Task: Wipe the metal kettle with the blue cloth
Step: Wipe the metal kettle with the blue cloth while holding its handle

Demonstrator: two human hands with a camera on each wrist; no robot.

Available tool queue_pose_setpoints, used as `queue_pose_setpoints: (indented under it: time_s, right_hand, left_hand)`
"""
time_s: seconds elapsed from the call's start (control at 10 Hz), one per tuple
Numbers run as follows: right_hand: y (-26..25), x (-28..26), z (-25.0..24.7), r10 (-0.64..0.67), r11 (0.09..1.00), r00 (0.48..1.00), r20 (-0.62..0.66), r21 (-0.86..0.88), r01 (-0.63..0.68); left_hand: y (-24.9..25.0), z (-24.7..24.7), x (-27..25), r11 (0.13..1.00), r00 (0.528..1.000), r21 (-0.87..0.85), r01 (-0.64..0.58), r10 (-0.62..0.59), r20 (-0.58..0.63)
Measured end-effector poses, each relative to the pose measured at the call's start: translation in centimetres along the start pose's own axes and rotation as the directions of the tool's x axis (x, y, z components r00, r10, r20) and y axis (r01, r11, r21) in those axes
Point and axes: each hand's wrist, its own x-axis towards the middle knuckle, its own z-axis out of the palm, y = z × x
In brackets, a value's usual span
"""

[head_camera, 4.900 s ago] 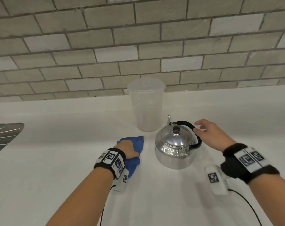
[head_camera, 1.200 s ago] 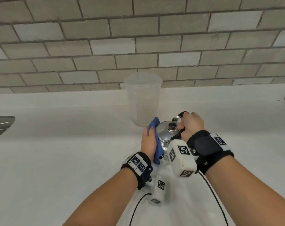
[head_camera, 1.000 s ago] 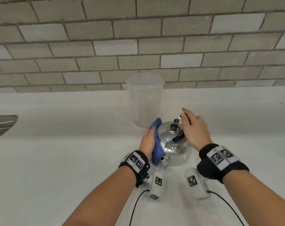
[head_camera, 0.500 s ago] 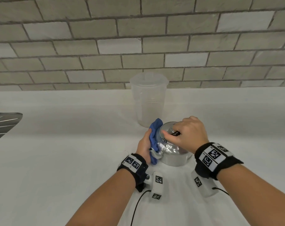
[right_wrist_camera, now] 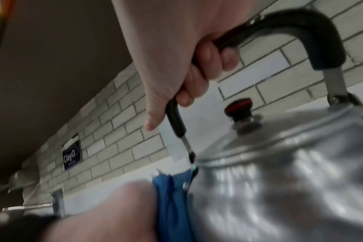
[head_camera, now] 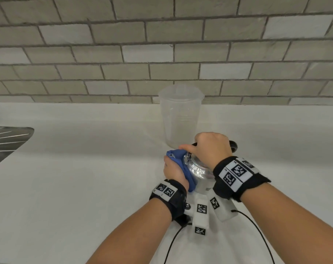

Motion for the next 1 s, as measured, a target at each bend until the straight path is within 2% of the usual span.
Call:
queue_pose_setpoints:
  time_s: [0.1,0.2,0.3,0.4,0.5,0.6,0.7,0.8,0.9,1.0]
  right_hand:
    - [2.1,0.2,-1.2,-0.123,0.959,0.982,0.145,0.271,0.080]
    - [5.2,0.1,-2.1,-0.252,0.925,0.945,0.209,0.340,0.171]
    - [7.7,-0.5,-2.2,-0.235,0.902,0.923,0.305,0.421,0.091]
    - [7.9,-1.3,-1.4,-0.206,0.908,0.939,0.274,0.413,0.078]
    - [6.7,-1.4,-0.8,-0.154,0.935,0.977,0.145,0.341,0.096]
    - [5.7,-1.2,-0.3,-0.082,0.957,0.994,0.074,0.286,0.058]
    - [5.0,-0.9,0.1,-0.006,0.961,0.998,0.062,0.278,-0.012]
    - [4.7,-0.7,0.3,0.064,0.954,0.996,0.068,0.287,-0.081]
    - [4.6,-0.6,0.5,0.099,0.945,0.992,0.082,0.305,-0.120]
    - [4.6,-0.4,0.4,0.107,0.939,0.989,0.103,0.316,-0.135]
  left_hand:
    - [0.2,1.1,2.6,0.958,0.988,-0.273,0.085,-0.116,-0.097]
    - [1.4,1.2,2.1,0.932,0.970,-0.349,0.098,-0.167,-0.175]
    - [1.9,1.3,1.6,0.938,0.972,-0.336,0.082,-0.150,-0.183]
    - [2.1,1.6,1.9,0.931,0.981,-0.358,0.075,-0.133,-0.140]
    - [1.6,1.8,1.6,0.949,0.995,-0.314,0.027,-0.055,-0.081]
    - [1.1,1.8,0.7,0.975,1.000,-0.223,-0.018,0.023,0.020]
    - [1.0,1.9,-0.7,0.996,0.993,-0.035,-0.088,0.090,0.074]
    - [0.0,1.6,-2.3,0.961,0.976,0.185,-0.204,0.183,0.121]
    - [-0.6,0.5,-3.6,0.943,0.958,0.234,-0.238,0.189,0.213]
    - [-0.4,-1.1,-4.6,0.981,0.957,0.142,-0.129,0.086,0.276]
